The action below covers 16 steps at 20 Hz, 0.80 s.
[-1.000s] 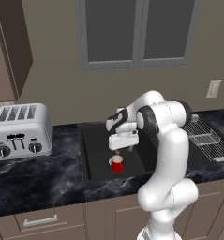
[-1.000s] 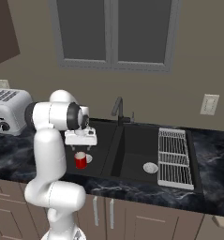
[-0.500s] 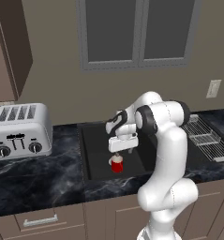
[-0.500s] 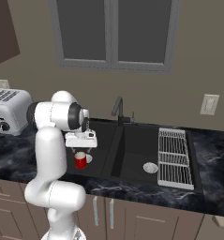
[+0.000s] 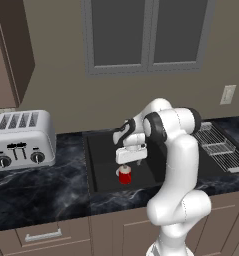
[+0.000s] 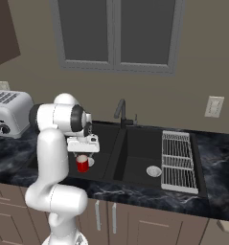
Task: Move any existing items from the left basin to the right basin for drying. Then move the measuring cup from the counter to the left basin of the sink for washing.
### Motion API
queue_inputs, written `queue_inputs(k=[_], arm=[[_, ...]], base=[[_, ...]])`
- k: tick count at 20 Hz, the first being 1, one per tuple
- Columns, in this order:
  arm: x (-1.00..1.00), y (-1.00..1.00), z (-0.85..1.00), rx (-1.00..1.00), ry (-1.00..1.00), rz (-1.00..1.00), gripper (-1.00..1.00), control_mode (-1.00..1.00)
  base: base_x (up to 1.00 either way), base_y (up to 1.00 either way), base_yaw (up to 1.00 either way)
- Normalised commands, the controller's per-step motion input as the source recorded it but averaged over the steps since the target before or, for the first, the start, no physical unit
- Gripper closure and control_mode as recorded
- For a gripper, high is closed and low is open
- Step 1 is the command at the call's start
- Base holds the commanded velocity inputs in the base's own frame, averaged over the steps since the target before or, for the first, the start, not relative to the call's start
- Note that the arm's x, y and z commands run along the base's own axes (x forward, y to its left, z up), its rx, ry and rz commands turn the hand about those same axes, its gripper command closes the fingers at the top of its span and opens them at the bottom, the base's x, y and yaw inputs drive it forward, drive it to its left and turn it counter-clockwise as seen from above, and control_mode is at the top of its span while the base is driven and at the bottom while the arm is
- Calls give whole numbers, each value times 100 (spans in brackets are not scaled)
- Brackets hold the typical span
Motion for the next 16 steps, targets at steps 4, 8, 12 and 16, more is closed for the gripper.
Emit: queue_inputs(k=[4, 8, 12, 16], arm=[[0, 0, -10, 0, 0, 0, -100, -100], [0, 0, -7, 1, 0, 0, -100, -100], [0, 0, -8, 0, 0, 0, -100, -100], [0, 0, -11, 0, 0, 0, -100, -100]], base=[[0, 0, 0], [0, 0, 0], [0, 0, 0], [0, 0, 0]])
